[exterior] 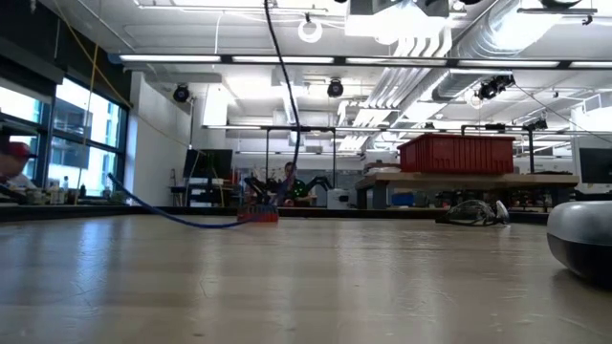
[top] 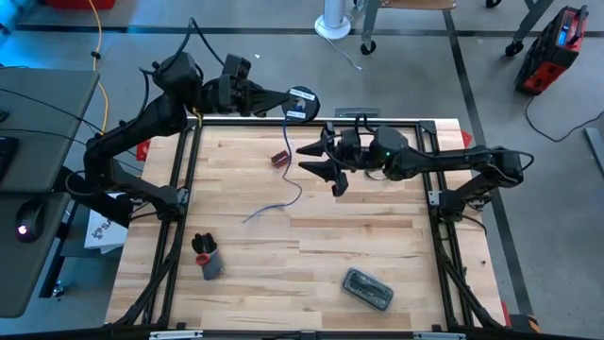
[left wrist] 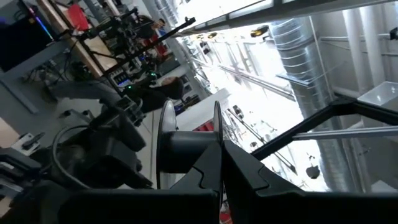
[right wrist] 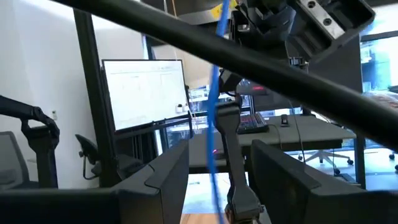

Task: Coil cords
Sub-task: Coil the blue wire onto the spool

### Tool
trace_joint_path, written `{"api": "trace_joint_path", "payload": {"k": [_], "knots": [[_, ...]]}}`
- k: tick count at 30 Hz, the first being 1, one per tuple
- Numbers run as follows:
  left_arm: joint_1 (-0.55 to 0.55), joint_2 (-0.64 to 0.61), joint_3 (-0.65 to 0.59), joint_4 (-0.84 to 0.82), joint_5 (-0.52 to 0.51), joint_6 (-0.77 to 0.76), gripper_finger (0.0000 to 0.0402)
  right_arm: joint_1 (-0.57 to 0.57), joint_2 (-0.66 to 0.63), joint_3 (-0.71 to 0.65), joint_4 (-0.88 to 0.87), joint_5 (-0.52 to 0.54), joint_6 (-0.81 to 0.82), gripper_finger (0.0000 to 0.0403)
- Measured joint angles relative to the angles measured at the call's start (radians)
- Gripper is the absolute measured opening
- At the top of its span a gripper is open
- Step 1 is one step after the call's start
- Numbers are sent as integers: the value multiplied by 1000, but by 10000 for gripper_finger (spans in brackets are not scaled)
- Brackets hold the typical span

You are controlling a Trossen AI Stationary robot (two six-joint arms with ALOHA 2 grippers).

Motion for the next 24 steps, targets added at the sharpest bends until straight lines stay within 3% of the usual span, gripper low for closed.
{"api": "trace_joint_path", "payload": {"k": [3,7,14,19,24], "knots": [[-2,0,0,2,-13,22,0,5,0,0,-1,4,-16,167],[-2,0,0,1,-18,26,0,5,6,0,-12,86,-57,167],[-2,0,0,-2,-17,26,0,10,6,0,-11,93,-53,167],[-2,0,0,-3,-18,34,0,12,6,0,-12,99,-65,151],[-2,0,0,-10,-28,34,0,12,6,0,-14,170,-99,140]]}}
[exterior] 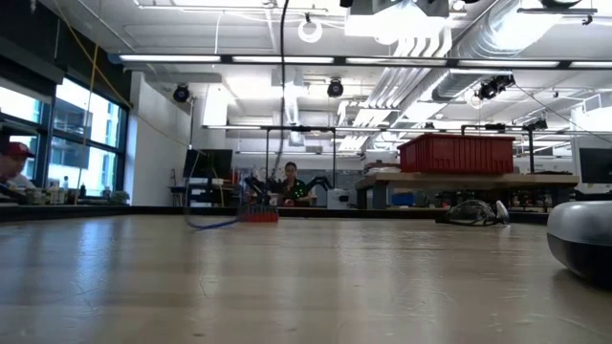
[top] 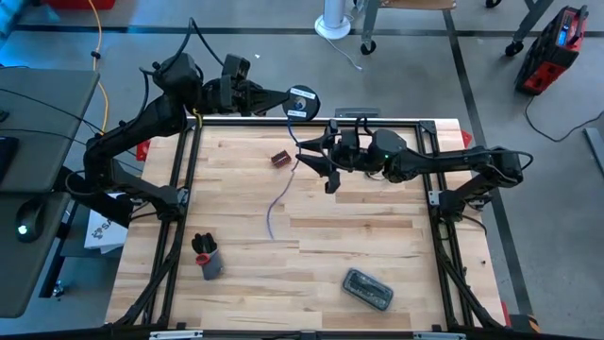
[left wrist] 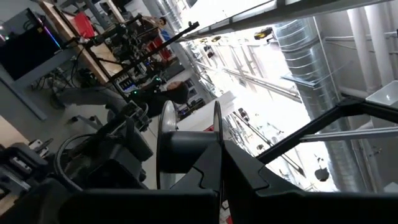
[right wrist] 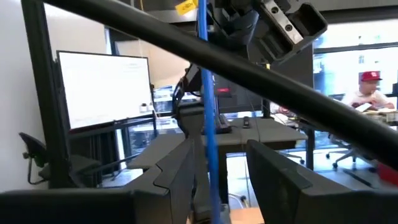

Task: Coil cords
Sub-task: Coil the blue wire onto the spool

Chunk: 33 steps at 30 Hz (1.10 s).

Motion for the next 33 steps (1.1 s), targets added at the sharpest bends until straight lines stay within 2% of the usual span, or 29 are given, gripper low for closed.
{"api": "trace_joint_path", "payload": {"k": [11,18,27,33], "knots": [[3,-4,0,0,-1,9,0,14,0,0,-5,2,-13,138],[3,-4,0,0,-3,11,0,13,0,0,-22,17,-13,114],[3,-4,0,1,-8,17,0,22,0,0,-28,4,2,108],[3,-4,0,0,-8,18,0,31,0,0,-32,-5,-15,70]]}}
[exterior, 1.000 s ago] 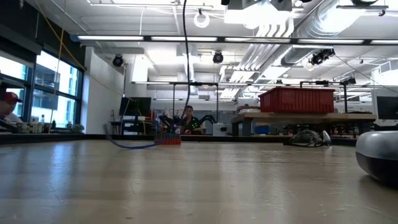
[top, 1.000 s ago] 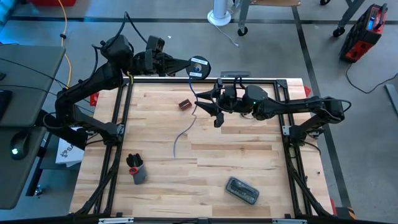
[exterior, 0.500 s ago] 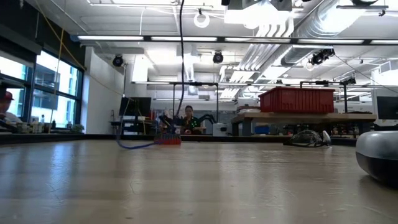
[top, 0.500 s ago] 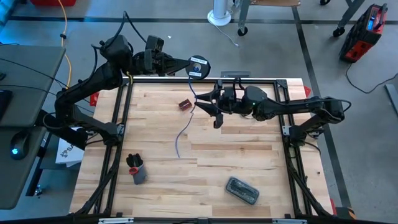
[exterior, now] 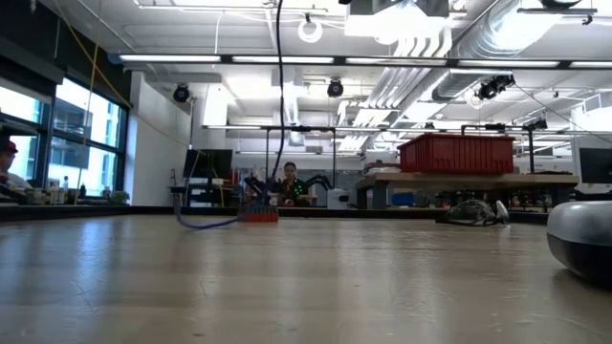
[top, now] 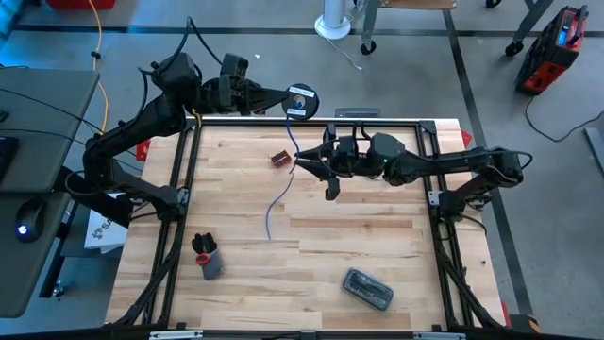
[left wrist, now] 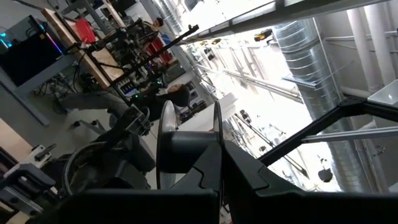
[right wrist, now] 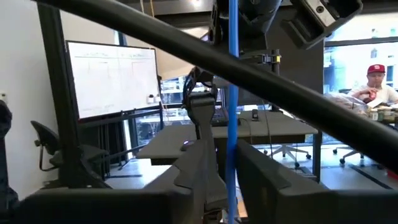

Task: Coil cords
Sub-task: Coil the blue wire onto the spool

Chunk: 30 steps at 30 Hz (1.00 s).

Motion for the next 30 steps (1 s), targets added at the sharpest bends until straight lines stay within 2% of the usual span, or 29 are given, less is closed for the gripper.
{"api": "trace_joint_path", "payload": {"k": [3,5,11,15,20,23,30], "knots": [[0,0,0,-2,0,-1,0,0,0,0,-1,-5,5,24],[0,0,0,-2,10,-18,0,-1,-1,0,0,-27,20,8],[-7,-2,0,-5,167,-139,0,21,-64,0,-57,-61,37,3],[-22,-22,0,-72,202,-179,0,47,-133,0,-105,-96,36,2],[-23,-45,0,-172,167,-177,0,87,-206,0,-110,-98,27,1],[-22,-44,-1,-173,145,-170,0,99,-231,0,-119,-98,11,1],[-67,-38,-1,-185,215,-226,0,71,-243,0,-128,-87,-5,0]]}}
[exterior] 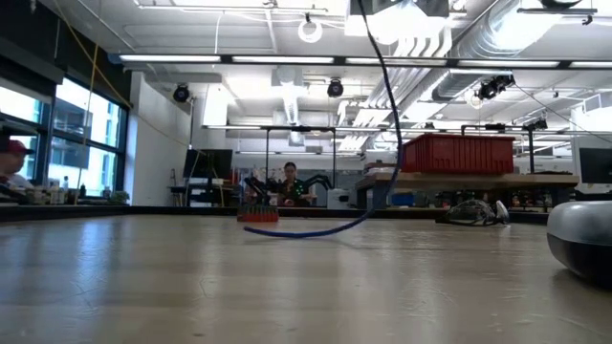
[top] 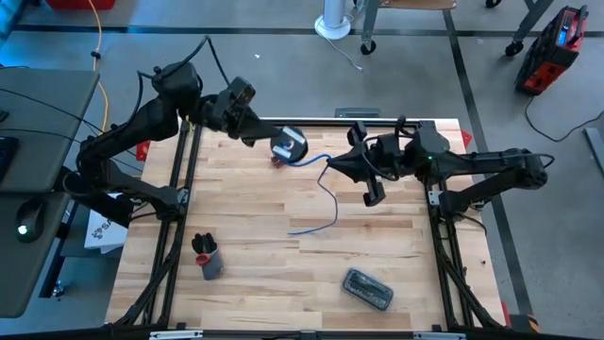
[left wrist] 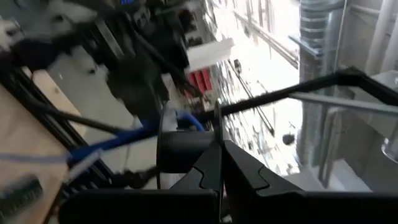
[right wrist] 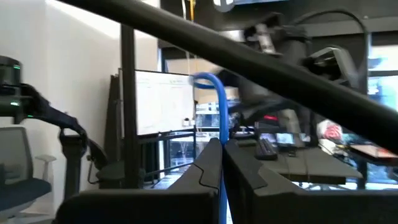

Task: Coil cords
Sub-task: Coil the blue wire onto the spool

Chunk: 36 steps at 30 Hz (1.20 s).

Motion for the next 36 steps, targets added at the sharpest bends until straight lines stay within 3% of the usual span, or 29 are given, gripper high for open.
{"api": "trace_joint_path", "payload": {"k": [15,24,36], "knots": [[-129,62,0,20,34,-91,0,-76,3,0,24,0,7,0],[-135,209,0,433,79,-240,0,-79,3,0,62,22,7,0],[-69,284,0,605,64,-232,0,-49,3,0,97,57,49,0]]}}
